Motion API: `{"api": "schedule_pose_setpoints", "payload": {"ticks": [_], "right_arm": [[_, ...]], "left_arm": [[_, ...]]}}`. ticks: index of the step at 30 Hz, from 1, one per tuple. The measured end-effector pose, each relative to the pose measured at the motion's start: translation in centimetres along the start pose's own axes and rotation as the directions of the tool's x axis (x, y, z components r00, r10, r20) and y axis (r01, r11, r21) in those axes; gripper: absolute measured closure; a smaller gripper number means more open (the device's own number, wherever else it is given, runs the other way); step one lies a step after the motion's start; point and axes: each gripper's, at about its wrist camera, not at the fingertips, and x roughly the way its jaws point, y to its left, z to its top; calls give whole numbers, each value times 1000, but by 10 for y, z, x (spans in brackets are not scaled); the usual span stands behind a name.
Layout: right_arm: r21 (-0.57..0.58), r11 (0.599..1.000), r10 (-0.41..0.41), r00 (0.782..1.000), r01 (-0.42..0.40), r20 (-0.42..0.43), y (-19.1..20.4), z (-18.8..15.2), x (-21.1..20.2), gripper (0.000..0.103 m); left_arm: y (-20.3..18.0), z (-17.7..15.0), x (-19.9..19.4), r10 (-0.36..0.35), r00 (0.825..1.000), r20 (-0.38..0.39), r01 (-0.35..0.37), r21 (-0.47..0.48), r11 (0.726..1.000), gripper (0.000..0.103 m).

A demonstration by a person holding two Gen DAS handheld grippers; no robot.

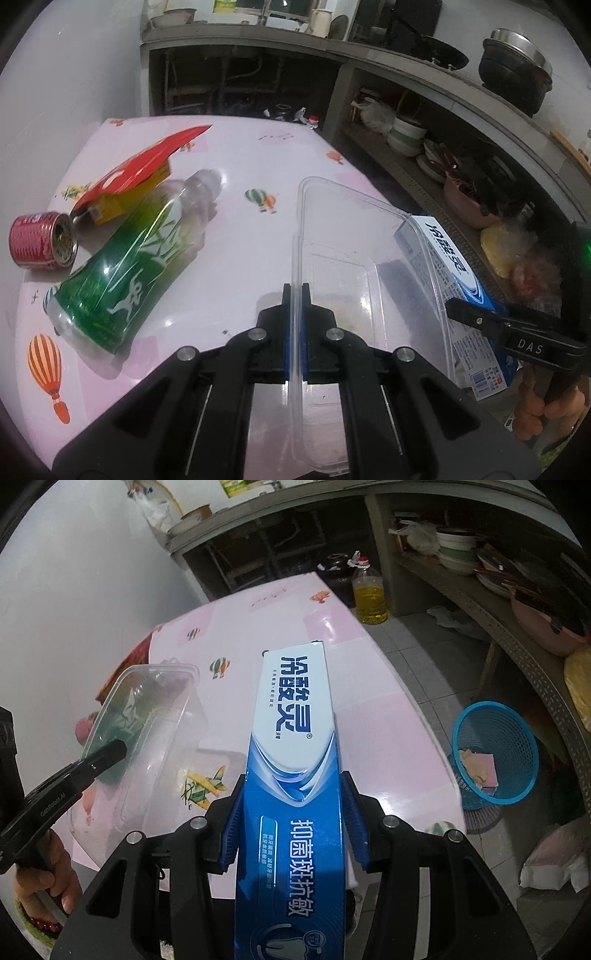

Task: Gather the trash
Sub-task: 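Lift the clear container with the left tool while the right holds the toothpaste box, then carry both items to the blue wastebasket and open both tools over it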

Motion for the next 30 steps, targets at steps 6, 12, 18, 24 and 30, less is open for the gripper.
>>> {"api": "schedule_pose_setpoints", "payload": {"ticks": [6,12,18,24,30], "right_arm": [[59,998,-6,999,3,44,-28,-4,-19,56],[141,990,-20,996,9,83,-61,-12,-36,56],[248,968,-71,990,39,123,-111,-21,-56,56],[444,892,-156,978,80,136,-191,-45,-72,56],[625,774,-191,978,101,78,-271,-74,-59,56]], "left_arm": [[-26,13,5,-43,999,-1,43,39,998,101],[-66,28,17,-103,994,-23,105,97,990,101],[-119,47,37,-181,982,-60,189,160,969,101],[-181,70,78,-242,959,-149,271,224,936,101],[-236,78,148,-259,915,-309,338,241,910,101]]}}
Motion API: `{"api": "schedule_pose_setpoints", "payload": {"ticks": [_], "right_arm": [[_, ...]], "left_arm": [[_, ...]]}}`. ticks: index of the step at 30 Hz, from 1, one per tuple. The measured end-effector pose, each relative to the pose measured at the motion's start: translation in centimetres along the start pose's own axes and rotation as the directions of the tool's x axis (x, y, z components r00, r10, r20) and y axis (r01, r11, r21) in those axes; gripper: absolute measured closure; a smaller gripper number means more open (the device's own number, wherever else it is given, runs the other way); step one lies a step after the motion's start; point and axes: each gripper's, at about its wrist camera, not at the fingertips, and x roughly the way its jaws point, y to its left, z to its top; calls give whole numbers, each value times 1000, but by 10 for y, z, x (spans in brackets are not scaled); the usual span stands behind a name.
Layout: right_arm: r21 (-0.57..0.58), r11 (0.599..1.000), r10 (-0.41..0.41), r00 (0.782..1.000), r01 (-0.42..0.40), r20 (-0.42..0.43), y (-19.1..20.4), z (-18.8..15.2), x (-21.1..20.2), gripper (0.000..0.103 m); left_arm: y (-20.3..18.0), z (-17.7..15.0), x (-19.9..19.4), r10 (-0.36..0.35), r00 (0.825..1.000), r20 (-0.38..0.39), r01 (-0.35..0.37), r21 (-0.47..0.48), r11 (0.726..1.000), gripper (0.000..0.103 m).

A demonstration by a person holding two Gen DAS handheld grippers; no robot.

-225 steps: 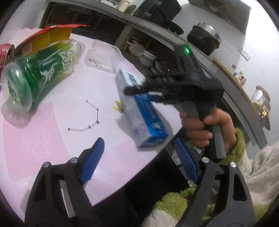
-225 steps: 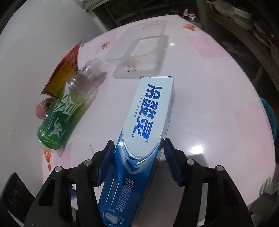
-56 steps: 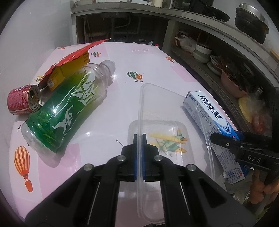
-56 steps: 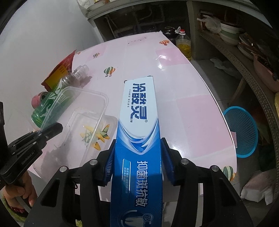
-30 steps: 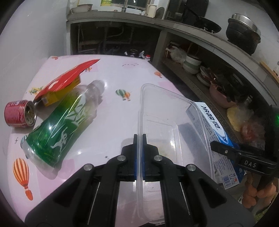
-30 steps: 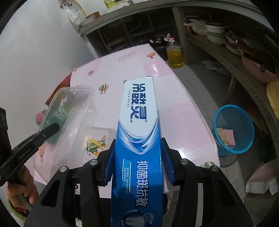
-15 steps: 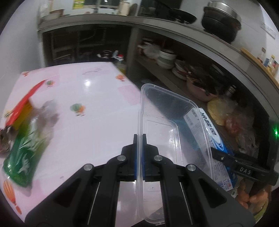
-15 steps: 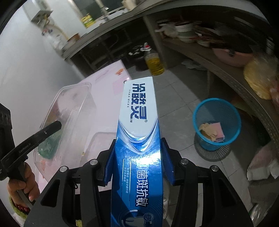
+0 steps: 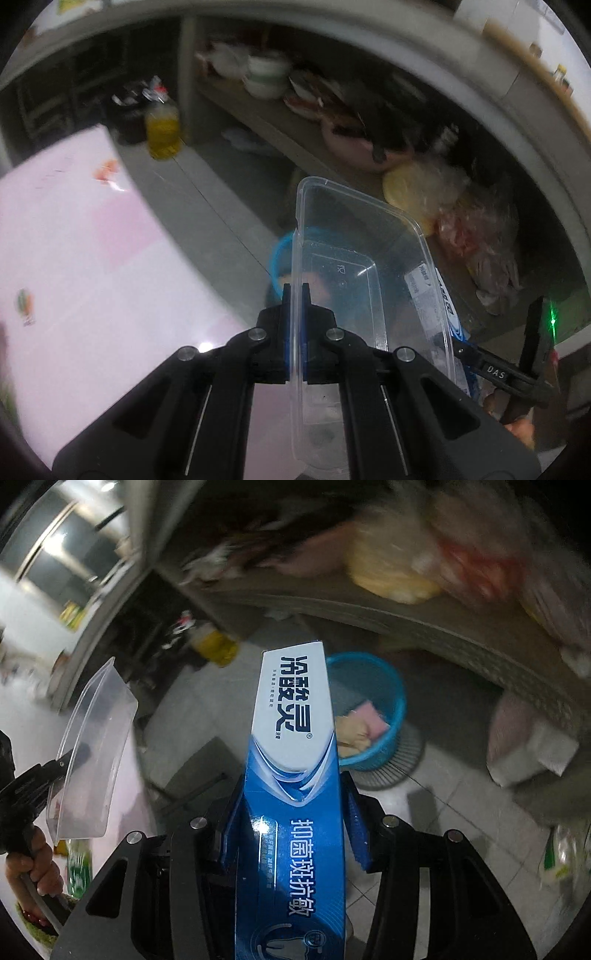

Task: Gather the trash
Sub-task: 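Carry both items to the blue wastebasket and open both tools over it, then move both open tools back over the table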

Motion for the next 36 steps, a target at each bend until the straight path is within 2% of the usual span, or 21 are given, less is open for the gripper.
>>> {"api": "schedule_pose_setpoints", "payload": {"ticks": [3,6,10,13,14,15,16,17,19,20,23,26,30,36], "right_arm": [[67,998,5,999,-3,-35,-24,8,24,56],[128,992,30,996,-18,-90,-39,16,57,56],[180,984,37,990,-11,-139,-52,33,108,56],[201,979,7,991,20,-132,-59,57,145,54],[198,980,-2,992,27,-125,-61,64,155,52],[190,981,-10,993,32,-117,-65,74,171,43],[189,981,-27,993,48,-114,-69,80,181,39],[181,979,-73,992,91,-105,-73,87,194,38],[162,973,-148,984,163,-101,-79,91,206,38],[167,968,-173,980,187,-96,-83,89,209,38],[180,969,-157,985,168,-70,-86,78,201,38],[136,971,-191,981,195,-45,-82,59,187,38],[100,969,-224,974,227,-40,-79,35,161,38],[-1,974,-228,973,228,-30,-50,1,115,38]], "left_arm": [[-10,13,50,-10,995,-102,11,13,1000,101],[-13,20,99,-13,978,-208,12,-3,1000,101],[-13,32,155,27,958,-285,-30,-4,1000,101],[-15,47,185,37,955,-295,-41,-9,999,100],[-15,52,192,40,957,-286,-44,-9,999,98],[-17,58,199,41,963,-267,-43,-1,999,88],[-18,62,205,36,967,-250,-34,14,999,80],[-21,66,210,48,969,-244,-43,25,999,66],[-22,71,218,91,968,-235,-85,37,996,62],[-20,71,218,91,968,-234,-86,30,996,62],[-20,65,201,59,976,-208,-55,26,998,62],[-22,58,177,77,982,-171,-67,65,996,59],[-25,50,145,63,987,-145,-52,76,996,58],[-23,30,80,32,997,-72,-27,81,996,51]]}}
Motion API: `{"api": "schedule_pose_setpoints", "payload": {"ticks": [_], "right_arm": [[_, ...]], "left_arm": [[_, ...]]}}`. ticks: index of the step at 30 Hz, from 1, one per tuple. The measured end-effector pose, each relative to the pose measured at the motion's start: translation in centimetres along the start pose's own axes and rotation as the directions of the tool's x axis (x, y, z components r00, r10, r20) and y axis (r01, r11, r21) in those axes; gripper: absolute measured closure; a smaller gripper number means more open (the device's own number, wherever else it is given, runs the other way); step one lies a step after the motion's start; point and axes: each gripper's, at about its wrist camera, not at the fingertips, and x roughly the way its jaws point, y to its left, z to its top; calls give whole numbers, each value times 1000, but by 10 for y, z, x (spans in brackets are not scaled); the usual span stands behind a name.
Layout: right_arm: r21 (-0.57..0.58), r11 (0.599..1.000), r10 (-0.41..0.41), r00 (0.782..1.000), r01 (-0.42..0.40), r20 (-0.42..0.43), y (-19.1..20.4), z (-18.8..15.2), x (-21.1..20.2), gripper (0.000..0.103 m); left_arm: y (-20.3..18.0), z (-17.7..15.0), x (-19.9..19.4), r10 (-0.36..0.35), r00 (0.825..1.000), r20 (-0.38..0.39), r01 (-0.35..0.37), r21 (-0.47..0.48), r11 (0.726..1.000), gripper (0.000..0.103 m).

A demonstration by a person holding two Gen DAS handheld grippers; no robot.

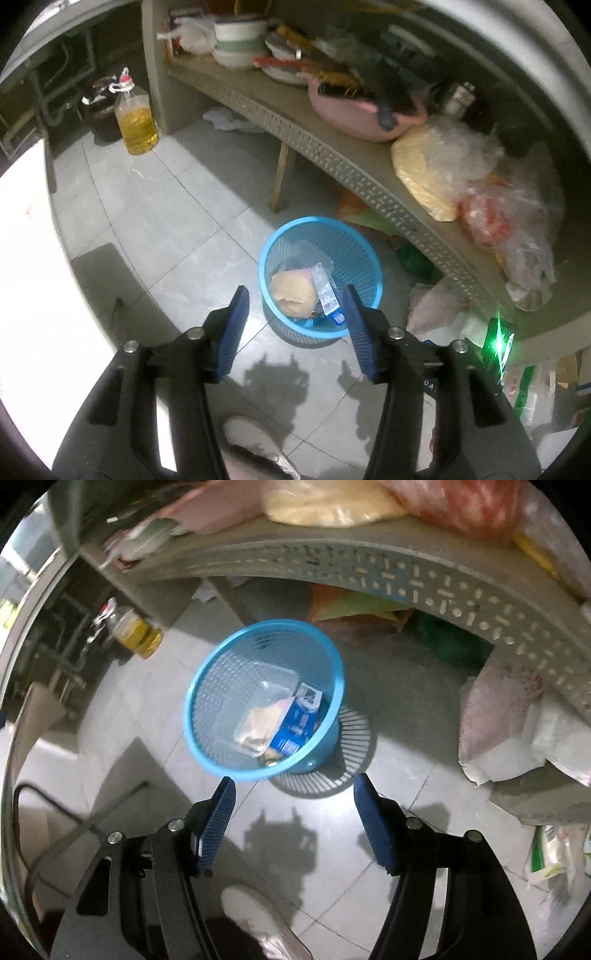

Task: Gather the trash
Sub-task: 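Move both open tools back over the table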

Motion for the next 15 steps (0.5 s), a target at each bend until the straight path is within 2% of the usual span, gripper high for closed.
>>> {"api": "schedule_pose_setpoints", "payload": {"ticks": [3,8,15], "right_arm": [[-38,999,34,999,-33,25,9,-15,-33,31],[-145,983,123,990,-114,61,36,-28,-87,25],[-263,928,294,952,-264,81,87,-36,-151,24]], "left_arm": [[5,-20,-42,-13,998,66,13,1,1000,48],[21,-63,-108,1,983,181,-1,-1,1000,43],[59,-134,-181,63,952,300,-42,-76,996,40]]}}
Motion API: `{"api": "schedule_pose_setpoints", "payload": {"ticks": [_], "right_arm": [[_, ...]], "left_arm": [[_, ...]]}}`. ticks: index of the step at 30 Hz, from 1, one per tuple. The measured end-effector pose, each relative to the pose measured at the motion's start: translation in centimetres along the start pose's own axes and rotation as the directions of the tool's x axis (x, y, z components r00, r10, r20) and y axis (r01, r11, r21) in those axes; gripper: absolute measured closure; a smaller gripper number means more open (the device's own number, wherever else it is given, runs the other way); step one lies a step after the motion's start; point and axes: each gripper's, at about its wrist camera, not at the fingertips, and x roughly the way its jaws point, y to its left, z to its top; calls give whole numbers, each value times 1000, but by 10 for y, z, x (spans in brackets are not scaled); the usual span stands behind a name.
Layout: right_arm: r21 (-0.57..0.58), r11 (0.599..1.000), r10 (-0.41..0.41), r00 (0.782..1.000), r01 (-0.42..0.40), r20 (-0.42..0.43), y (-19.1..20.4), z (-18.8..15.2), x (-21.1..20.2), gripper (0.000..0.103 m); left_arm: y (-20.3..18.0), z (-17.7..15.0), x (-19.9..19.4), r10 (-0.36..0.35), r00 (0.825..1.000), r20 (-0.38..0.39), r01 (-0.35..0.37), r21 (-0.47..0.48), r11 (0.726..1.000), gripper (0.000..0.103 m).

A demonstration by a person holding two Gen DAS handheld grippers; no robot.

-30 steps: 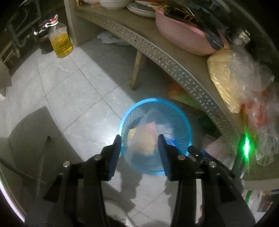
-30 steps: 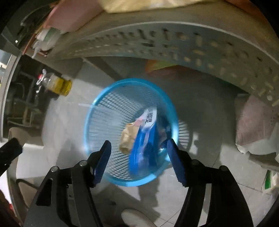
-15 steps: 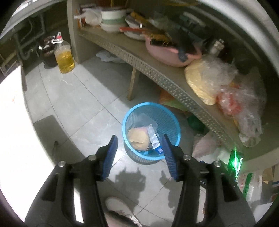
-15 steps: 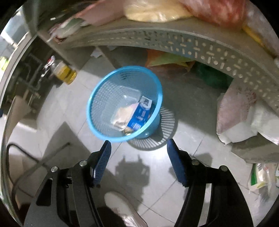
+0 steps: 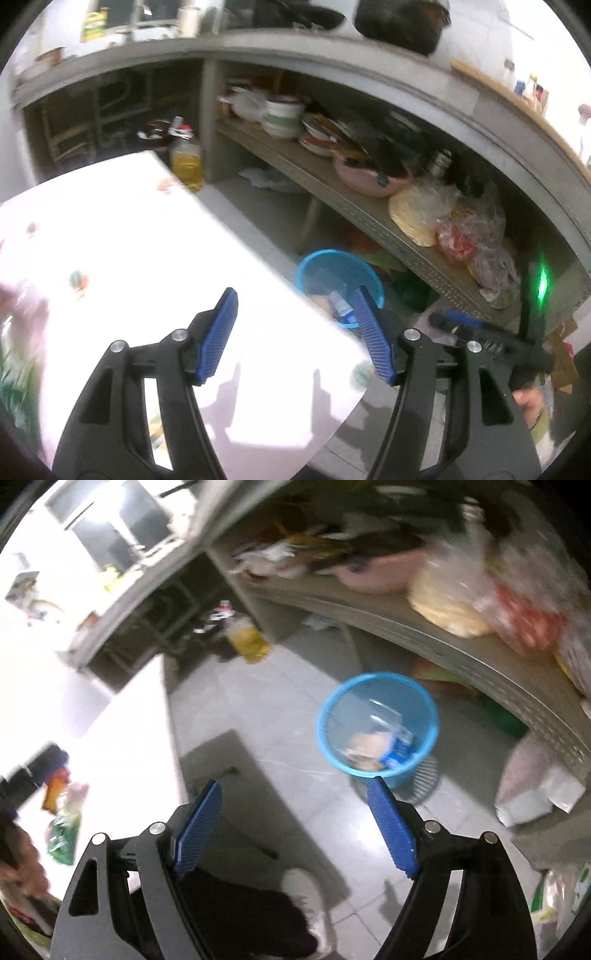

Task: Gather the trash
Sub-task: 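Move both open tools back over the table, then close the left tool on the red snack bag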

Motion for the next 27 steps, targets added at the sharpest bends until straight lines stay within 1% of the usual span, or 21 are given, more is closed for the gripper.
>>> {"api": "schedule_pose_setpoints", "payload": {"ticks": [2,4,6,10,14,17,19,20,24,27], "right_arm": [[-38,999,34,999,-35,-7,21,1,-6,24],[-75,996,54,998,-55,-18,38,-1,-8,24],[-101,992,78,996,-82,-43,54,-3,-7,24],[-146,980,123,988,-136,-91,88,-9,-1,24],[-182,968,146,978,-171,-146,120,-16,8,24],[-205,957,167,968,-205,-188,145,-22,12,24],[-216,950,181,960,-227,-215,162,-26,17,24],[-218,947,186,956,-236,-228,168,-27,20,24],[-239,929,212,935,-283,-283,201,-36,32,24],[-266,913,222,924,-309,-311,228,-42,40,24]], "left_arm": [[20,-20,-30,43,998,41,-42,-22,999,37],[38,-38,-55,88,994,64,-85,-52,995,37],[55,-54,-78,119,989,85,-111,-87,990,37],[87,-87,-125,176,974,143,-152,-163,975,34],[107,-113,-154,235,956,177,-196,-209,958,34],[120,-126,-167,276,940,200,-226,-239,944,33],[130,-131,-173,321,924,205,-267,-253,930,33],[135,-134,-177,334,920,206,-277,-260,925,33],[161,-141,-194,361,905,225,-278,-329,902,33],[176,-135,-204,396,882,256,-296,-353,887,34]]}}
